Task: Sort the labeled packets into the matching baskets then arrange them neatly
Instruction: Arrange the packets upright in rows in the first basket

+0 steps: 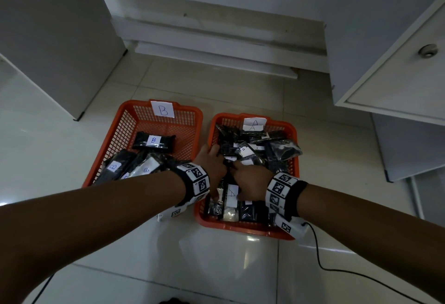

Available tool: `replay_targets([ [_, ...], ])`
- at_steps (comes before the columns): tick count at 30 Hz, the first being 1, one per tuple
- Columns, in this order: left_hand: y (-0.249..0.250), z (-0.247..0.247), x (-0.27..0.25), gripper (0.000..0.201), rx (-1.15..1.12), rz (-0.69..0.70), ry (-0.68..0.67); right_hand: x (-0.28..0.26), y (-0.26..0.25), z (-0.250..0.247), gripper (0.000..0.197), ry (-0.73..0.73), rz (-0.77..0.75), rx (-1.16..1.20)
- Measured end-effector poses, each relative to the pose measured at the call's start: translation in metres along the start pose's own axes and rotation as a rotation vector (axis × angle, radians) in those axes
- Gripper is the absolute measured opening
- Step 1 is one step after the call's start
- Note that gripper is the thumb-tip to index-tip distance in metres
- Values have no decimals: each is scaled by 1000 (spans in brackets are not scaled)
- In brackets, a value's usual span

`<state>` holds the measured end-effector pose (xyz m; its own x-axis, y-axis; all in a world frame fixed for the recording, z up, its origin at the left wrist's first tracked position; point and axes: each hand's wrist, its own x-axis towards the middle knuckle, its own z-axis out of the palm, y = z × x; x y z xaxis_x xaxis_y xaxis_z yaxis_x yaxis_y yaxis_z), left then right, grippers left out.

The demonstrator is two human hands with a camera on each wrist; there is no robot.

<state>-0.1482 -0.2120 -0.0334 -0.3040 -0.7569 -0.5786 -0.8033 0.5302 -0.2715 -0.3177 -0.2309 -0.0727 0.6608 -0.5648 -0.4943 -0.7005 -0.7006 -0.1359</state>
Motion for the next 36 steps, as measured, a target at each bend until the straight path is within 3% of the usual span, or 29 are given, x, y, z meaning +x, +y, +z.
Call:
replay_targets([
  [3,1,-1,2,97,12,20,-28,-10,0,-16,45,34,-37,113],
  [6,-5,-6,-1,91,-61,45,-34,-34,5,-41,26,199,-45,231],
  [10,-20,-19,-12,76,-295,110,32,-62,37,-60,9,479,129,241],
  [12,-30,-27,-18,69,-335,110,41,-70,63,-69,17,539,238,224],
  [15,-45,-43,-23,58,-302,114,77,-79,102,-81,44,410,356,184],
  [19,-56,-80,-29,48,-190,169,130,-83,115,-79,62,112,313,184],
  [23,-45,-103,-21,41,-144,219,174,-82,114,-66,73,112,311,73],
  [27,-30,-94,-5,40,-202,212,224,-84,112,-56,51,211,290,-1],
  [29,-23,-80,5,43,-289,169,287,-88,115,-52,34,357,284,91],
  [32,-14,-56,19,73,-540,-25,447,-97,118,-55,17,604,237,453],
  [34,-11,-50,23,89,-798,-45,530,-104,114,-63,13,631,190,648],
  [36,-10,-61,21,85,-1023,44,561,-106,104,-72,14,584,101,777],
])
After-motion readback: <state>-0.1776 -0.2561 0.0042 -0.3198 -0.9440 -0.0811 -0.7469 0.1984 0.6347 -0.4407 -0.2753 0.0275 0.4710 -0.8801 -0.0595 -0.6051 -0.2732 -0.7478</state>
